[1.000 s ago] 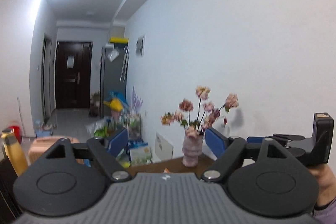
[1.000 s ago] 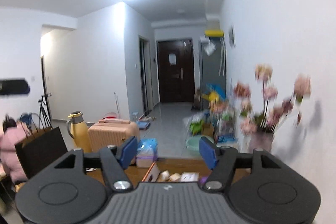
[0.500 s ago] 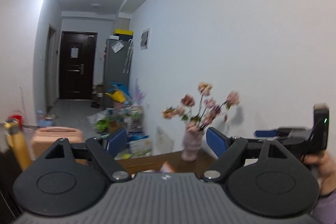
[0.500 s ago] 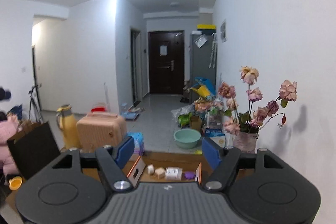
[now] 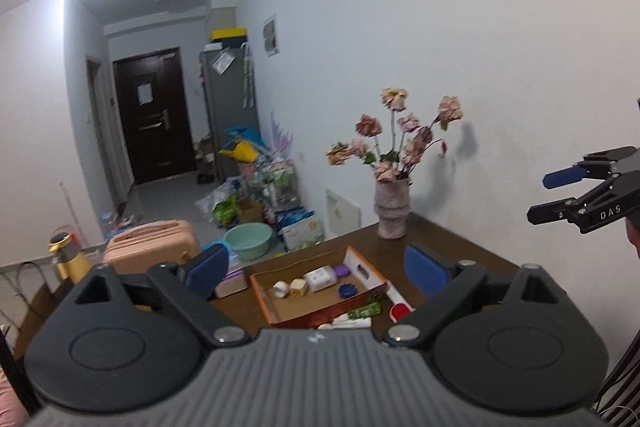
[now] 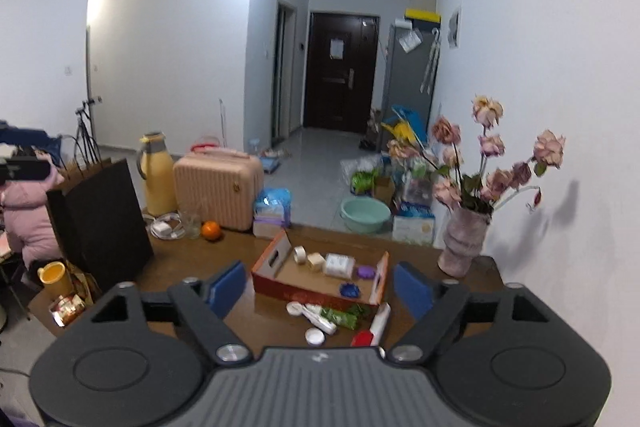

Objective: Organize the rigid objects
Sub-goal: 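Raise both open grippers and move back toward the table items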

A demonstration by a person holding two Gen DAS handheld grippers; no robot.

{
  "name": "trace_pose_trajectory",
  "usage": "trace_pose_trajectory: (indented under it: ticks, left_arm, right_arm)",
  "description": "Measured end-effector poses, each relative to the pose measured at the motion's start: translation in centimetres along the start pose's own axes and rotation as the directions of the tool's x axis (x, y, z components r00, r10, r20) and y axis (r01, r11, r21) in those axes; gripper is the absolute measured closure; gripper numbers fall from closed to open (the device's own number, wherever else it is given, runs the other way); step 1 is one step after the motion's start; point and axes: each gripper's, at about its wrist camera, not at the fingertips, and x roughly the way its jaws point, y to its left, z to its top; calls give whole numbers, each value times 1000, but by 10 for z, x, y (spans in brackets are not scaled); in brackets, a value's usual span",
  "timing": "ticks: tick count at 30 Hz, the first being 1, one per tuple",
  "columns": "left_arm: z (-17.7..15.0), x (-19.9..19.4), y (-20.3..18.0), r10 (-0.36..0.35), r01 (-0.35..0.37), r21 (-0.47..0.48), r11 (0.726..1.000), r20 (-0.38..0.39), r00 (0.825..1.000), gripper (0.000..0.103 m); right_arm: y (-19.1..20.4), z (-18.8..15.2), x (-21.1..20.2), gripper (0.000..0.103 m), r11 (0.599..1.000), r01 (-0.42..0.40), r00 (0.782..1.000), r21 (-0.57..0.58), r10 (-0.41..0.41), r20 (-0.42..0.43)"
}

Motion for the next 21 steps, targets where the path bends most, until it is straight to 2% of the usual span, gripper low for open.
trace_pose_trajectory:
  ticks: [2,4,7,9,10,11,12,15,17,21]
  left_arm:
    - [-22,23,-1,-36,36,-11,999,-6,999,2]
    - [-57,59,-3,-84,83,-37,996,-27,996,1]
    - [-124,123,-5,-119,113,-94,989,-61,991,1]
    - [-173,162,-3,-151,137,-164,977,-79,985,1]
    - [-193,175,-5,-162,149,-168,974,-66,985,1]
    - [-214,190,-8,-153,143,-163,976,-53,987,1]
    - [-237,203,-11,-118,108,-164,980,-50,992,1]
    - [-281,239,-11,-53,43,-202,978,-43,998,1]
    - [-298,260,-10,-13,4,-197,980,-45,999,1]
    - [-311,302,-8,45,-51,-114,992,-57,997,1]
  right_arm:
    - [0,-11,18,14,1000,-24,1000,9,24,-9]
    - [0,-31,53,13,998,-54,997,10,55,-54]
    - [-1,-76,119,13,992,-121,982,46,126,-140]
    - [-2,-112,157,13,984,-150,975,91,163,-151]
    - [-1,-131,174,13,982,-158,975,102,171,-141]
    - [1,-149,187,13,981,-158,977,112,171,-125]
    - [3,-166,199,13,981,-146,981,130,161,-112]
    - [11,-212,231,13,984,-74,994,165,86,-67]
    - [17,-235,249,13,983,-42,998,178,50,-37]
    - [32,-259,287,13,985,53,998,163,-57,24]
